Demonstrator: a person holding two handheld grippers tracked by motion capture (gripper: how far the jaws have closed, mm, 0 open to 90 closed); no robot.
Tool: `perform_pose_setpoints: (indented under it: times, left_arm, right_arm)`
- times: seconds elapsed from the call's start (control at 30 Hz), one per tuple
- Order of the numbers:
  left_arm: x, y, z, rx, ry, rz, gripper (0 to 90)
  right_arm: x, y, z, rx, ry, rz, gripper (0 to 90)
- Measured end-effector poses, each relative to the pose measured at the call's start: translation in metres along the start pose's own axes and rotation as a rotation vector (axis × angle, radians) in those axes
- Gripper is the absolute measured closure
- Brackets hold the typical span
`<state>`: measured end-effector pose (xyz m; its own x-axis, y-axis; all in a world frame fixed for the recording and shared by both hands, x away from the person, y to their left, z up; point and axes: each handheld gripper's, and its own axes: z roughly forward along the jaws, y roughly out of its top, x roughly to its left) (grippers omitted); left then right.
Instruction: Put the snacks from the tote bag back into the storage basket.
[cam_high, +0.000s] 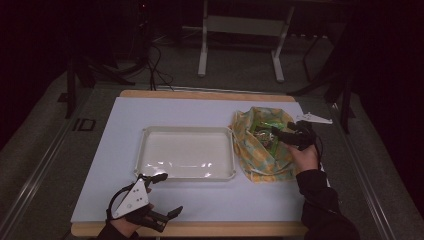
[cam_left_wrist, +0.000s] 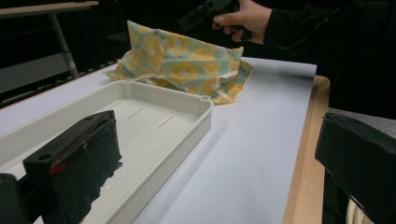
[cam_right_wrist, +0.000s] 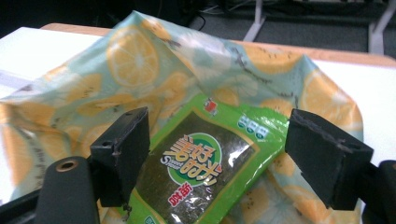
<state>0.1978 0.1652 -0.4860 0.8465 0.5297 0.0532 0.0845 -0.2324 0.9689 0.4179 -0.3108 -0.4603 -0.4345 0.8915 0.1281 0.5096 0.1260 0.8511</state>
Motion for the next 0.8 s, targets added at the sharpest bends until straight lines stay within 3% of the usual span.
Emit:
perform_pose_setpoints:
  times: [0.3, 0.57, 0.8]
  left_arm:
    - [0.000, 0.000, 0.001, 0.006, -0.001, 0.004, 0.4]
    - [0.000, -0.001, 0.001, 0.010, -0.001, 0.006, 0.4]
    - [0.000, -0.001, 0.002, 0.011, -0.003, 0.005, 0.4]
  right_arm:
    - [-0.007, -0.011, 0.013, 0.038, -0.005, 0.095, 32.6]
    - [-0.009, -0.022, 0.022, 0.079, -0.042, 0.090, 33.9]
    - [-0.009, -0.033, 0.025, 0.122, -0.024, 0.095, 34.0]
